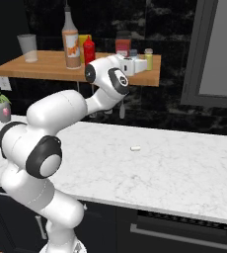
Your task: Put the shaker and condiment bottle from the counter next to their counterparts in the cabinet.
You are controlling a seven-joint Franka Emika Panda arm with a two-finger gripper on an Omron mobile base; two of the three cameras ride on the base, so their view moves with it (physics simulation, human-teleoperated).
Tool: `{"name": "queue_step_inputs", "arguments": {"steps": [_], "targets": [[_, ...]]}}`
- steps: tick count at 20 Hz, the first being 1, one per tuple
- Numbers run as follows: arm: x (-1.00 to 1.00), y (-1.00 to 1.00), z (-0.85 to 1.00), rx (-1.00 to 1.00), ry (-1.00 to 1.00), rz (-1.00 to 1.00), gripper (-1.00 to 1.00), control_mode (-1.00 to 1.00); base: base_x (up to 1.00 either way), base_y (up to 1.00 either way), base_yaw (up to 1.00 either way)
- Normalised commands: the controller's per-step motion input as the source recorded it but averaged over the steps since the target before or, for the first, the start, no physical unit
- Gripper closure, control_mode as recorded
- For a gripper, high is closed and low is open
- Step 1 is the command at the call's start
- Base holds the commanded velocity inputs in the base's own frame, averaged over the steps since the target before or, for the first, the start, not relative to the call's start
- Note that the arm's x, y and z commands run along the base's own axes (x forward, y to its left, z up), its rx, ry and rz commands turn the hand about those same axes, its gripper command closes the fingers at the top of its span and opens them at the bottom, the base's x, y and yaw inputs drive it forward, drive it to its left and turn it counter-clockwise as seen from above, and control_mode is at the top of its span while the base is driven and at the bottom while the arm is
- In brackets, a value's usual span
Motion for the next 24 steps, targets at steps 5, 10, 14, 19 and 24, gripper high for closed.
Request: {"name": "queue_step_inputs", "arguments": {"steps": [5,10,14,19,24], "targets": [[0.14,0.00,-0.01,0.00,0.00,0.00,1.00,-1.00,0.00,0.00,0.00],[0.13,0.00,-0.13,0.00,0.00,0.00,1.00,-1.00,0.00,0.00,0.00],[0.24,0.00,-0.23,0.00,0.00,0.03,1.00,-1.00,0.00,0.00,0.00],[0.24,0.00,-0.16,0.00,0.00,0.03,1.00,-1.00,0.00,0.00,0.00],[0.21,0.00,-0.16,0.00,0.00,0.03,1.00,-1.00,0.00,0.00,0.00]]}}
